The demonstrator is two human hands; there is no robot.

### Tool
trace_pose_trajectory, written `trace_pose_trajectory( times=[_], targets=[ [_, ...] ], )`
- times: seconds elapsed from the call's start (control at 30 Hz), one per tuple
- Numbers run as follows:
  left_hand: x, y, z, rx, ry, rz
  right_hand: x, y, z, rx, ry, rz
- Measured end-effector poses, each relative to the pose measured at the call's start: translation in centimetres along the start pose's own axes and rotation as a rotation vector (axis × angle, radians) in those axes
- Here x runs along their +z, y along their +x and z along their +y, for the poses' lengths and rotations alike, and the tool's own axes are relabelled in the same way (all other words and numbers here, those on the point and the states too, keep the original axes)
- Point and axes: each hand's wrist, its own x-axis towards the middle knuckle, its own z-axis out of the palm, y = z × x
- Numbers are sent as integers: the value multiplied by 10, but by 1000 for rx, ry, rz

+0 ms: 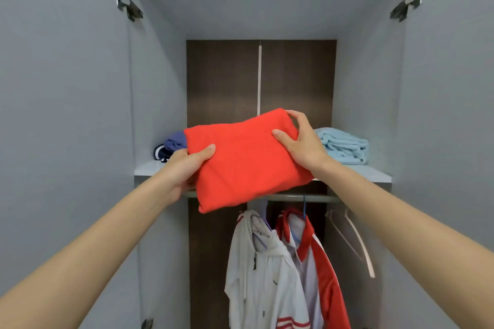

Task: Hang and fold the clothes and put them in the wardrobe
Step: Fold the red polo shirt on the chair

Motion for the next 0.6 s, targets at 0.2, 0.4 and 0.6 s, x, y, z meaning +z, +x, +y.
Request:
trace_pose_trajectory(
  times=[0.2,0.4,0.6],
  targets=[
    [20,76,-3,-143,-149,-50,19,104,38,-84,-253,-134],
    [40,154,-11,-259,-336,-53,69,198,71,-180,-542,-184],
    [52,240,-22,-343,-466,-117,122,282,116,-234,-622,-245]
  ],
)
